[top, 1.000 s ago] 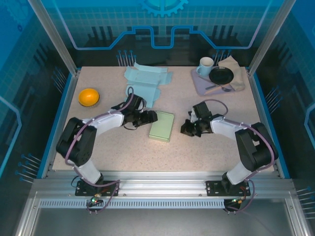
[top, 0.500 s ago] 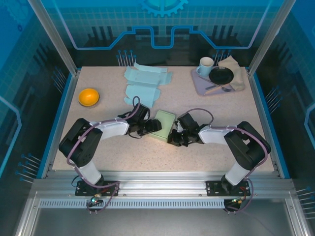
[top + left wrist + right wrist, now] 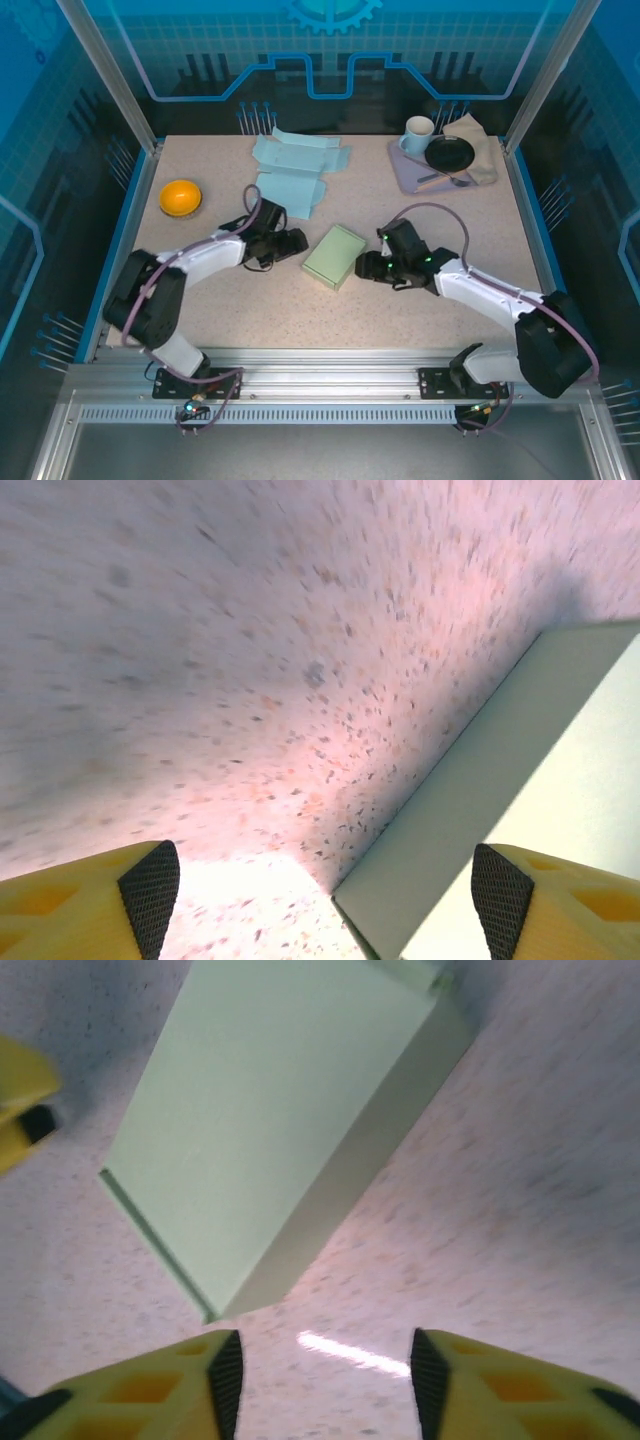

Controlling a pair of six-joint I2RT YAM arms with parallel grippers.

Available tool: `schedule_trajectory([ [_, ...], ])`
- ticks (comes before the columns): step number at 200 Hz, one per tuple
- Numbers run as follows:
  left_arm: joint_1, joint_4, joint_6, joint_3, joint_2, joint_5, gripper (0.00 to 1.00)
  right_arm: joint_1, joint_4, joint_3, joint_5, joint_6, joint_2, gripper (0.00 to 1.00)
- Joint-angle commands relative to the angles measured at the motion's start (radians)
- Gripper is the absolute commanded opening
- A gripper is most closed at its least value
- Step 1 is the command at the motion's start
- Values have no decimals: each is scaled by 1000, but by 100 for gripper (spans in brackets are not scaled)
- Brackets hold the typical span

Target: Fold the paper box

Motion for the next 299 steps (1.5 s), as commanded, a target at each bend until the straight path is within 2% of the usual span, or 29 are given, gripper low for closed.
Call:
schedule_trajectory([
  [1,-66,16,-135,-100,-131,0,80,-80,-123,83,37,-263,14,57],
  [24,-179,169,-285,-166,-123,-11,81,-143,-116,247,-43,-441,147,61],
  [45,-214,258,-373,-172,-44,-17,80,-168,-142,394,-146,-558,314,62],
  [57,-219,289,-379,-158,2,-16,78,-172,-160,464,-188,-595,409,62],
  [73,-219,293,-358,-114,56,-21,76,-172,-175,523,-179,-604,500,62],
  [103,-218,281,-302,-8,156,-22,72,-184,-158,556,-192,-580,595,61],
  [129,-217,245,-255,140,277,6,64,-233,-124,500,-157,-509,578,55],
  [163,-224,197,-214,422,478,51,60,-415,-67,353,-121,-393,463,45],
  [202,-269,145,-174,837,763,136,59,-595,-5,288,-126,-354,395,44],
  [230,-277,130,-177,1040,904,171,59,-646,29,345,-174,-370,448,44],
  [266,-269,61,-119,1126,903,152,59,-653,58,433,-193,-385,503,44],
  [299,-172,-38,3,1023,738,134,68,-653,-85,511,-69,-404,428,54],
])
